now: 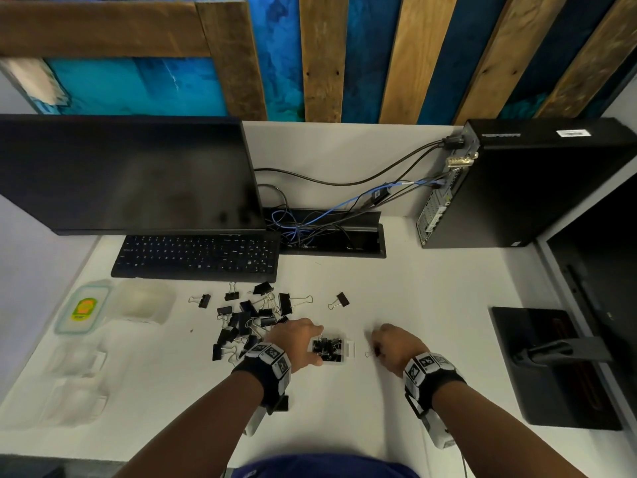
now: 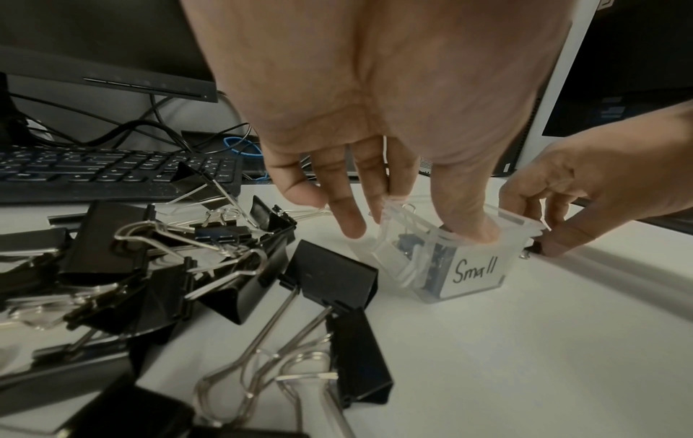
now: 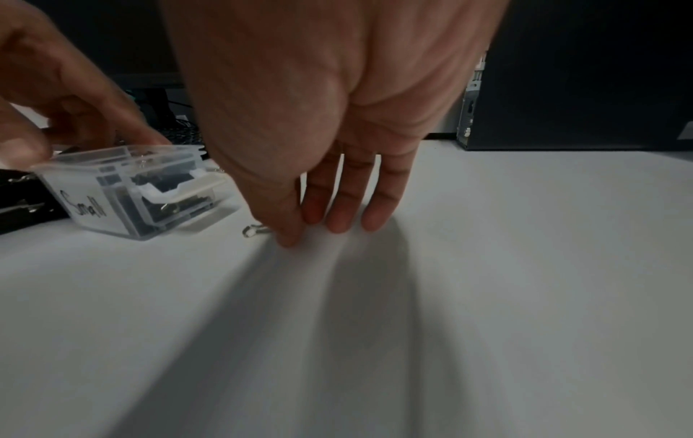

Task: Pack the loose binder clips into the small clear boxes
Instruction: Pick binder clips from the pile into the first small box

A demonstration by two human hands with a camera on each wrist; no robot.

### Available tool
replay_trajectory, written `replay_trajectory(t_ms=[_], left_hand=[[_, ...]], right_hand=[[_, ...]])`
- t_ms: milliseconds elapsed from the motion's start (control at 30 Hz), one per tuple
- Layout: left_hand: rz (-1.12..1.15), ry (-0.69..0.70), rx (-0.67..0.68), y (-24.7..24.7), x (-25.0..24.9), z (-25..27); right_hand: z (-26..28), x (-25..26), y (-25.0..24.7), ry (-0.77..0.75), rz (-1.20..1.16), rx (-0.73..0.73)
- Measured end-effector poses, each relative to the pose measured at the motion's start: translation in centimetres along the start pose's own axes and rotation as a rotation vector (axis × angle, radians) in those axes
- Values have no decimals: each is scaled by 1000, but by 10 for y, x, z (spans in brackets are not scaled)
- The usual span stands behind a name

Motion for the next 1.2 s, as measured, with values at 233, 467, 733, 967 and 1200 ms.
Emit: replay_trajectory(t_ms=[233,467,733,967,1200], left_hand=[[7,-2,-4,1,1,-1],[-24,12,-1,-1,0,0],[-192,113,6,13,-16,15],[-90,80,-32,28,-27,26],[40,-244,-362,0,31,74]], right_hand=[[3,5,-16,132,-605,-73],[5,41,-28,-89,-759,39],[8,35,-10,-35,-638,67],[21,49,5,-148,-322,106],[23,65,2,-115,-176,51]])
Point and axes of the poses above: each hand's wrist, its own z-axis away from the middle knuckle, its own y-axis out of the palm, x = y × z, the point moved 2 cm from there along -z, towards the middle knuckle, and after that the axes turned 5 degrees about y, right-handed, at the moved point
